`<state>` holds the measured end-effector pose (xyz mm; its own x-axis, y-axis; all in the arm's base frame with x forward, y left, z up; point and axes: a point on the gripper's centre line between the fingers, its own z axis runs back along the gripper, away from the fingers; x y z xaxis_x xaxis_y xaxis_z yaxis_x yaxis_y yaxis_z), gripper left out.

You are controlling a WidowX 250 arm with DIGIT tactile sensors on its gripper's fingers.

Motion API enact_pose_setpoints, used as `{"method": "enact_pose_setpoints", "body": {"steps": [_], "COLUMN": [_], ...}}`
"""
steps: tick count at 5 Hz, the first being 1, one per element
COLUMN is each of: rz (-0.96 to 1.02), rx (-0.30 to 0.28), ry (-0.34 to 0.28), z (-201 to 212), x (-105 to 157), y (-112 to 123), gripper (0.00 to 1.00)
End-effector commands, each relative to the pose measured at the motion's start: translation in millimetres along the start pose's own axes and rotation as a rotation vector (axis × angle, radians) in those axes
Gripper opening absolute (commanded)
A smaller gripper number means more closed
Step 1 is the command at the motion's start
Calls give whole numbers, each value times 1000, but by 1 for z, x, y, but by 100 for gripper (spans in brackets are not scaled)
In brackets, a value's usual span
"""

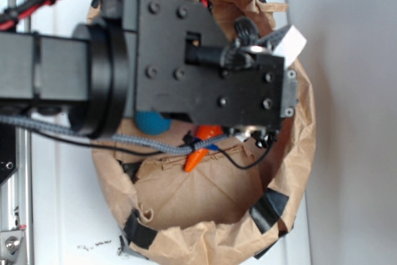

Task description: Grab the pink bunny.

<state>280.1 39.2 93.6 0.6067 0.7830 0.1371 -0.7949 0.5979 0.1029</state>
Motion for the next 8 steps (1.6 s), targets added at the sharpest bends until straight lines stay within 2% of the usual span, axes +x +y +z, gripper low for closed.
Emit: {"method": "enact_pose_setpoints", "body": {"steps": [1,3,4,5,6,8], "rz": [27,50,29,15,0,0], "rx": [-38,-52,-84,-132,-151,-111], "ry": [-40,-28,-29,-21,-14,-25], "z": [14,-14,-23,-35,-37,-40], "x": [15,21,22,24,26,29], "y": [10,25,33,33,30,26], "gripper": [100,100,100,100,100,100]}}
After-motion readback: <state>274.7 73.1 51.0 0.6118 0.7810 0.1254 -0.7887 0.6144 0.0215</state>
